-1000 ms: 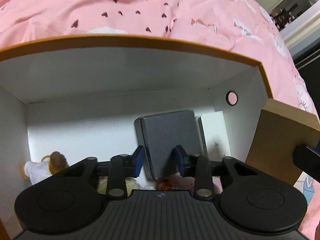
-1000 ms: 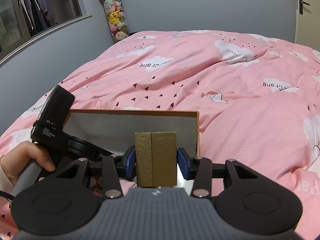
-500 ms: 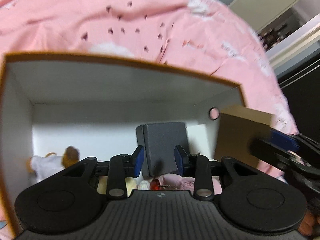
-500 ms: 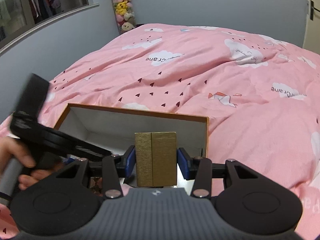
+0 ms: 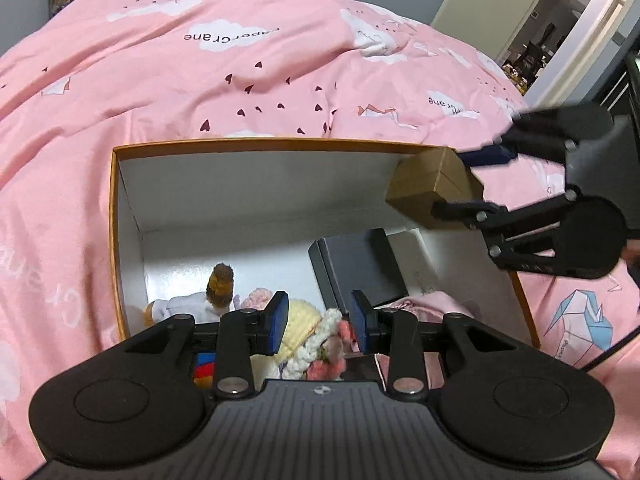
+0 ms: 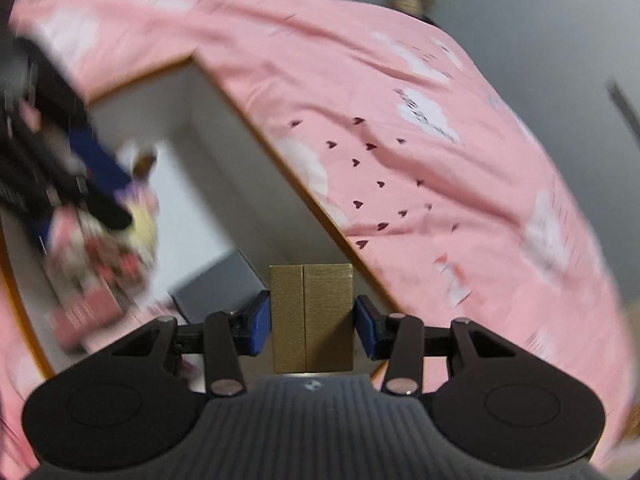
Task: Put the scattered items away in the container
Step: 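Lower both boxes into the orange box and open both tools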
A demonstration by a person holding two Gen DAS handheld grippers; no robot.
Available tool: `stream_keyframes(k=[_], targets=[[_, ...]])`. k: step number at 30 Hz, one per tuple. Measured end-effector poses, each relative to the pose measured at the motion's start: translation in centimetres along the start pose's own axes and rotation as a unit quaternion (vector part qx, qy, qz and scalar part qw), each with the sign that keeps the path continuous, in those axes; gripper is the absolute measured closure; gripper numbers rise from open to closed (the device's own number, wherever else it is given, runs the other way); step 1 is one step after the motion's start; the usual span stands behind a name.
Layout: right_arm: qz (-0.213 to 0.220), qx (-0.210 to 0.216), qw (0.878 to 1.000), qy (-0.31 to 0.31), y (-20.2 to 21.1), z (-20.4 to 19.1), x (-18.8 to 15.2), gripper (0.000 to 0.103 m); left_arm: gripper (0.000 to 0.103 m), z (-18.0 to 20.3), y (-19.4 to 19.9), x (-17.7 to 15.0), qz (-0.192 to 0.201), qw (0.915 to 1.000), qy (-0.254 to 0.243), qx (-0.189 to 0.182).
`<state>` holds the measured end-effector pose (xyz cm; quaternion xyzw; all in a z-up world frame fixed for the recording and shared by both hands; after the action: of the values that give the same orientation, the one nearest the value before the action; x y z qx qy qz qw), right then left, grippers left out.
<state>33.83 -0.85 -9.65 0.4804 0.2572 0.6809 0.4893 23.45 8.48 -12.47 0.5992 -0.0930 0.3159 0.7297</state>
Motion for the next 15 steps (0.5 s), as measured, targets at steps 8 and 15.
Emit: stream_keyframes(k=[8,15], targets=[[-0.034,-0.015,0.984,0.171,-2.0,-1.9,-0.5,0.056,0.066,-0.2,0.3,-0.4,0.007,1.0,0.004,-0.002],[-0.076,-0.034,0.966,0.244,-4.0,-2.3,-2.1,0.056,0.066,-0.5,0.2,-0.9,0.005,0.9995,0.021,-0.022]])
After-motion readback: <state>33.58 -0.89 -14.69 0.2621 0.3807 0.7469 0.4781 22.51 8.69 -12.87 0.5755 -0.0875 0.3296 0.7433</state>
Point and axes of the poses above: each gripper's, at about its wrist camera, not at the fingertips, and y roughly against the way its jaws point, z to its right, x to its top, the point moved 10 cm from there along -y, roughly the way its jaws point, and after that the axes turned 2 degrees about x, right-handed, at the moved point
